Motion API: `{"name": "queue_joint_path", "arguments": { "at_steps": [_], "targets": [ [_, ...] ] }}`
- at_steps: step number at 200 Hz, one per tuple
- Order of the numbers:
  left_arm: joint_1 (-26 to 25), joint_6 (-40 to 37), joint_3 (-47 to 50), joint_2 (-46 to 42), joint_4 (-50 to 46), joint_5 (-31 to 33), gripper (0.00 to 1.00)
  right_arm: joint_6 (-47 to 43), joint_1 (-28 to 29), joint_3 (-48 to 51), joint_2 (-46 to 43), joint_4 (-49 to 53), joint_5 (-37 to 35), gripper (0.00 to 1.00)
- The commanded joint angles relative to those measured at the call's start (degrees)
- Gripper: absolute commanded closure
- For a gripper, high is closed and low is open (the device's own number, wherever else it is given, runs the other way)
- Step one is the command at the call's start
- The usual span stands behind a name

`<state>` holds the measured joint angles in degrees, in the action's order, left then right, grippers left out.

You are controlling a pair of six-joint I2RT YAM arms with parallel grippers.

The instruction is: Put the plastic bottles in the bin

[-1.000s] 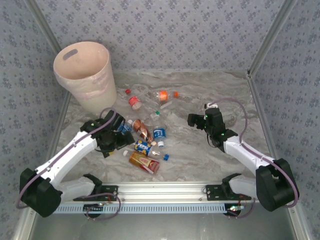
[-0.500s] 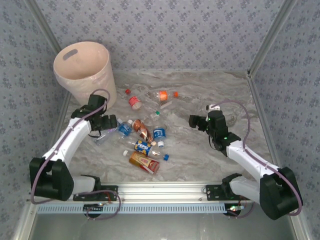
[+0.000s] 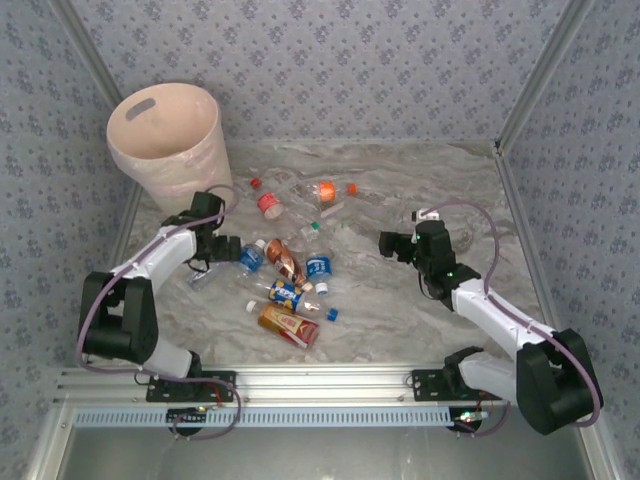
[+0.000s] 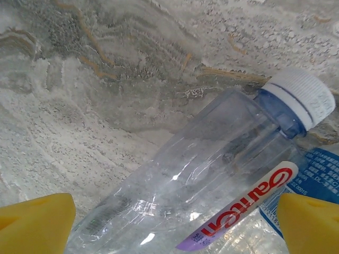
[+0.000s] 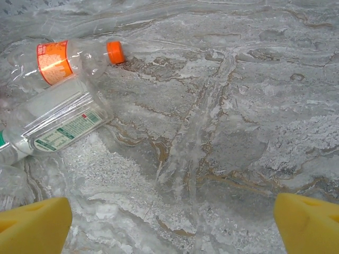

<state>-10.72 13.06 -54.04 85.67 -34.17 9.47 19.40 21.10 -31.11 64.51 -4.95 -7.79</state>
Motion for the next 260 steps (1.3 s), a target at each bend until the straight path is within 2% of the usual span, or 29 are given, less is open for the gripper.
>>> {"name": "queue_joint_path", "arguments": {
  "at_steps": [1,28,68,87,104,143,194,207,235,245,260],
  "targets": [
    [0.1,0.1,0.9,2.2,0.8,-0.7,0.02,-2.3,-0.3,-1.4,0.3,-1.8,4.4,0.00],
    [0.3,1.1,1.1,3.9,1.3,-0.5,0.02,-10.3,3.7,-0.6,-0.1,-8.1,21.7,0.00],
    [0.4,2.1,1.0,5.3,2.4,-0.5,0.02,-20.3,20.6,0.2,0.9,-7.4,26.1,0.00],
    [0.4,2.7,1.0,6.2,2.9,-0.4,0.02,-28.6,30.7,-0.5,2.8,-5.1,19.1,0.00],
    [0.4,2.8,1.1,6.5,3.6,-1.0,0.03,-33.8,35.5,-2.1,6.2,-5.1,15.5,0.00],
    [0.4,3.1,1.4,7.5,4.2,-1.1,0.04,-42.7,41.0,-7.3,15.6,-6.4,19.5,0.00],
    [0.4,4.4,1.1,7.8,4.1,-0.5,0.04,-44.1,44.3,-12.7,23.3,-8.1,23.8,0.00],
    [0.4,4.9,1.1,7.9,4.1,-0.7,0.04,-44.1,45.3,-13.8,25.6,-8.0,21.1,0.00],
    [0.4,5.9,1.2,8.1,3.8,-1.0,0.07,-42.6,46.5,-12.0,28.5,-16.2,9.5,0.00],
    [0.4,6.0,1.1,8.2,3.6,-1.2,0.08,-42.3,46.4,-11.4,28.6,-17.4,7.2,0.00],
    [0.4,6.3,1.0,8.7,3.0,-1.1,0.10,-42.9,46.0,-11.1,28.8,-18.7,0.3,0.00]
  ]
}}
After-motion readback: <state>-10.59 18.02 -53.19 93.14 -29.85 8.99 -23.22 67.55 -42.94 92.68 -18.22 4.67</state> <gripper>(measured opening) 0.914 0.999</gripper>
